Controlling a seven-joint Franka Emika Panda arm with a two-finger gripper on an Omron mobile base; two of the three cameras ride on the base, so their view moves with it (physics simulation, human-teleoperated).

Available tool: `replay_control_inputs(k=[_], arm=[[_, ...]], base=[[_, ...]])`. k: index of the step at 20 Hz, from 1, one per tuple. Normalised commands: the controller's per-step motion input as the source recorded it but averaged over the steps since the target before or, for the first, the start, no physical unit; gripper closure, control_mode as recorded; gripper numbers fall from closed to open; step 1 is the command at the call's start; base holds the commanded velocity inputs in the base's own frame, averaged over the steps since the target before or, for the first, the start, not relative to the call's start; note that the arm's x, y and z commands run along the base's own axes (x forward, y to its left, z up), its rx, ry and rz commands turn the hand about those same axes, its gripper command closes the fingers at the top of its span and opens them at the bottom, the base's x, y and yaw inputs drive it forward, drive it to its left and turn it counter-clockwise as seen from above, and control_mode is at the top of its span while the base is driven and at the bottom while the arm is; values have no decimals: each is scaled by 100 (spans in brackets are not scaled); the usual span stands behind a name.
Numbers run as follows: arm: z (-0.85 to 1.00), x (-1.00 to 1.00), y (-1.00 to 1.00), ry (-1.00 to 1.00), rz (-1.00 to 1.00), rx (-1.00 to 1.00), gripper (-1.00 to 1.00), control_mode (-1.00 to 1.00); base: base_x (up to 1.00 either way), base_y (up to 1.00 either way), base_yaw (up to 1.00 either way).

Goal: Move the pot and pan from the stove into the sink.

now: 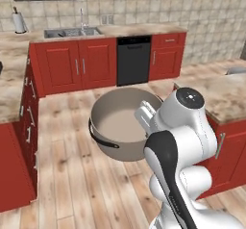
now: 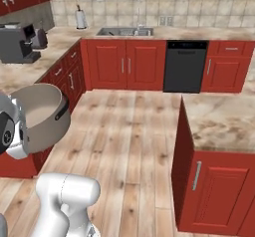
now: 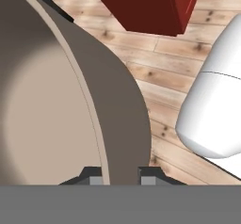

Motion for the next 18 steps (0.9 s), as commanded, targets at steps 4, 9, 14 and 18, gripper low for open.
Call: replay_control_inputs(k=[4,9,14,18], arm=[[0,0,0,0,0,0,100,100],[0,0,0,0,0,0,100,100],[0,0,0,0,0,0,100,100],[0,0,0,0,0,0,100,100]], base=[[65,24,-2],[68,26,-2],[72,27,-2],[75,30,-2]])
